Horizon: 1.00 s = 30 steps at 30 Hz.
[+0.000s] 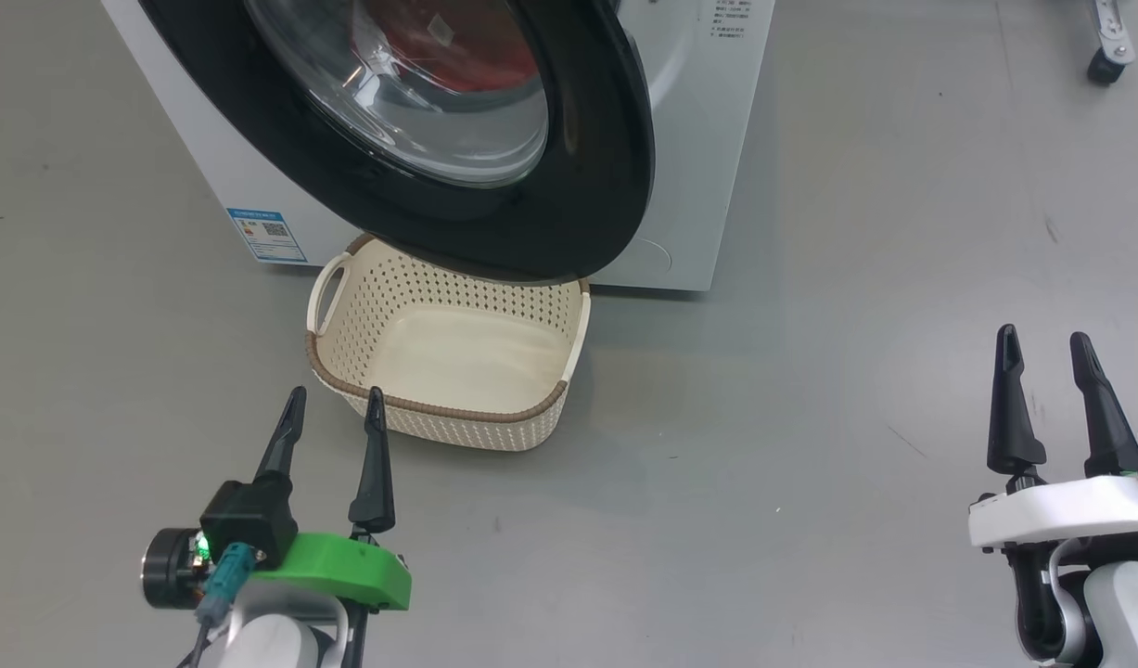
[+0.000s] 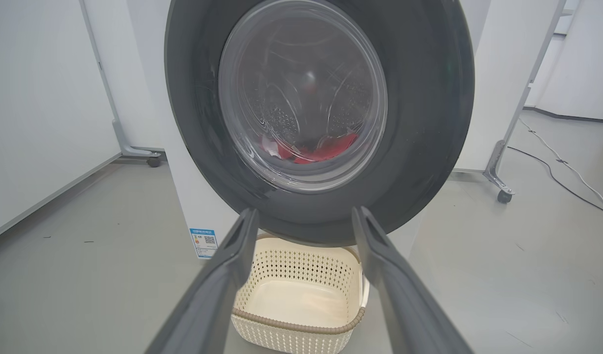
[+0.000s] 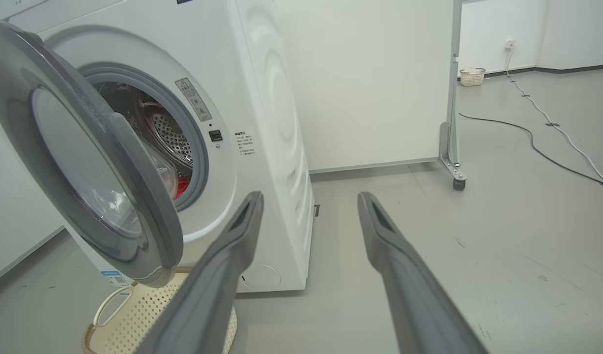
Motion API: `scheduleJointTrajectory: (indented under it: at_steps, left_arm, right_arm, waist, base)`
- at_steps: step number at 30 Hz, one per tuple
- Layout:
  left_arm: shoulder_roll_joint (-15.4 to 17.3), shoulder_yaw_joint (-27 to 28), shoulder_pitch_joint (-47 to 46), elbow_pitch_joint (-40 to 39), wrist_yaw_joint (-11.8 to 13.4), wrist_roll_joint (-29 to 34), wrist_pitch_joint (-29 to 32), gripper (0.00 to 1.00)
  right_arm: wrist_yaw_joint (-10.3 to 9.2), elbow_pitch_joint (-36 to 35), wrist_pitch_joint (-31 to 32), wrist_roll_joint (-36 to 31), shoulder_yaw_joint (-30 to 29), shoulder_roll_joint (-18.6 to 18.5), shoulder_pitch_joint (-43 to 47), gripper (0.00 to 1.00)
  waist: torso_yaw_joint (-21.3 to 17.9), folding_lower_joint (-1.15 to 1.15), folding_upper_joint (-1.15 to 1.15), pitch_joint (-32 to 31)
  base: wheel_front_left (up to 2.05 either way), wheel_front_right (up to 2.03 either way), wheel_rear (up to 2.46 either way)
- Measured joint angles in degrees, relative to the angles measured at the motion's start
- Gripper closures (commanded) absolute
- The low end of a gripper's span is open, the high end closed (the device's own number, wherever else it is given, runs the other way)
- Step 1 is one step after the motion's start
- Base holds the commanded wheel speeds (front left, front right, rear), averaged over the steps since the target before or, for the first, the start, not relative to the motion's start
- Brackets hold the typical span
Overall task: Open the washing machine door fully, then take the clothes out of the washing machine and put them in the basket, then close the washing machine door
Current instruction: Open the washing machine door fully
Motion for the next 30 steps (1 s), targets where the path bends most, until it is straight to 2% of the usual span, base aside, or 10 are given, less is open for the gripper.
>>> scheduleJointTrajectory:
  at_steps: [7, 11, 21, 28, 29, 30]
  left_arm:
    - [0.0, -1.4, 0.0, -0.5, 0.0, -0.3, 0.0, 0.0]
    - [0.0, -1.3, 0.0, -1.0, 0.0, -0.4, 0.0, 0.0]
    - [0.0, -3.2, -0.1, -2.2, 0.0, -1.3, 0.0, 0.0]
    - [0.0, -4.4, -1.0, -3.3, 0.0, -2.5, 0.0, 0.0]
    - [0.1, -4.5, -1.4, -3.6, 0.0, -2.7, 0.0, 0.0]
    - [0.0, -4.6, -1.7, -3.9, 0.0, -2.8, 0.0, 0.0]
  right_arm:
    - [0.59, -1.1, 0.0, -0.7, 0.0, -1.8, -0.1, 0.0]
    - [1.72, -1.8, 0.3, -1.0, 0.4, -2.9, -0.8, 0.0]
    - [3.7, -3.8, 4.1, -2.9, 0.5, -8.6, -8.0, 0.0]
    - [5.16, -4.0, 8.7, -0.2, -0.7, -10.9, -15.0, 0.0]
    - [5.27, -4.0, 9.4, 0.5, -1.0, -11.2, -15.8, 0.08]
    - [5.28, -3.9, 10.0, 1.5, -1.4, -11.4, -16.7, 0.54]
  waist:
    - [1.0, 0.0, 0.0, 0.7]
    - [1.5, 0.0, 0.0, 1.6]
    - [3.2, 0.0, 0.0, 5.2]
    - [5.1, 0.0, 0.0, 8.8]
    - [5.4, 0.0, 0.0, 9.2]
    - [5.7, 0.0, 0.0, 9.7]
  base:
    - [0.0, 0.0, 0.0]
    - [0.0, 0.0, 0.0]
    - [0.0, 0.0, 0.0]
    - [0.0, 0.0, 0.0]
    - [0.0, 0.0, 0.0]
    - [0.0, 0.0, 0.0]
